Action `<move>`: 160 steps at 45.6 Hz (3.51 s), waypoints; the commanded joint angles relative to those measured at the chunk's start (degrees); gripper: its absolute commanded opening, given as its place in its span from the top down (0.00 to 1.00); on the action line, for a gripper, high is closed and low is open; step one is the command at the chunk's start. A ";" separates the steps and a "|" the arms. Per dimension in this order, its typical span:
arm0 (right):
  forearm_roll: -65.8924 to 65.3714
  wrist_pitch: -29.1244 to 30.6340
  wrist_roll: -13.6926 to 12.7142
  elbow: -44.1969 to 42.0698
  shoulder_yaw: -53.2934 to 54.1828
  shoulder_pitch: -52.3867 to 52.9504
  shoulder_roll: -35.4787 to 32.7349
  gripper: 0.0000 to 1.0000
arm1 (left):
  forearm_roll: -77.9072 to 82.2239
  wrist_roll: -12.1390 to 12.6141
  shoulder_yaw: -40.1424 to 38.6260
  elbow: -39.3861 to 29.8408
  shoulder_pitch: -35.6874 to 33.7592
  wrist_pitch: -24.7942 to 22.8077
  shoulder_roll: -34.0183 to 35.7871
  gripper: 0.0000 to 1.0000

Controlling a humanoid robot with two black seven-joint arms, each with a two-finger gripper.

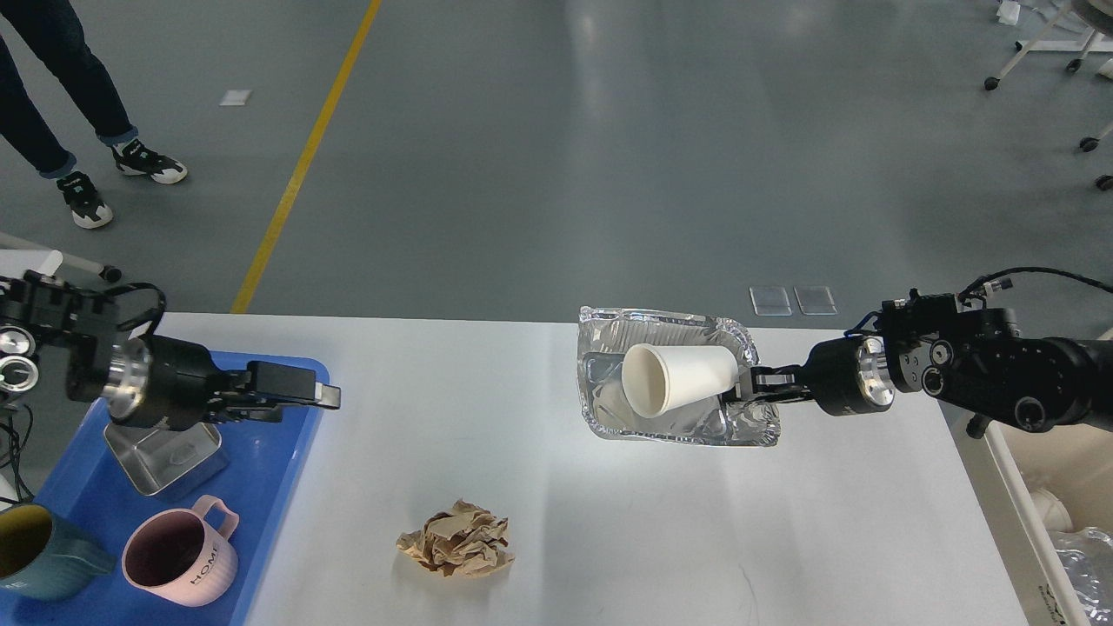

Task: Tidy desktop
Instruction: 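Lower the left gripper onto the crumpled brown paper and grasp it, then lift the crumpled paper high with the left gripper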

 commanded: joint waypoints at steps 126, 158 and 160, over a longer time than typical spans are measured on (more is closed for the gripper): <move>0.00 -1.26 0.08 -0.44 -0.08 -1.50 -0.77 1.00 | 8.94 3.28 0.98 10.01 -4.81 0.78 0.74 1.00; -0.61 -0.74 -0.01 -0.44 -0.79 -0.44 0.37 1.00 | 12.54 7.24 -8.27 16.15 -35.57 -4.85 -22.09 1.00; -0.61 -0.74 -0.01 -0.44 -0.79 -0.27 0.38 1.00 | 12.90 7.24 -7.56 18.52 -37.06 -4.94 -25.43 1.00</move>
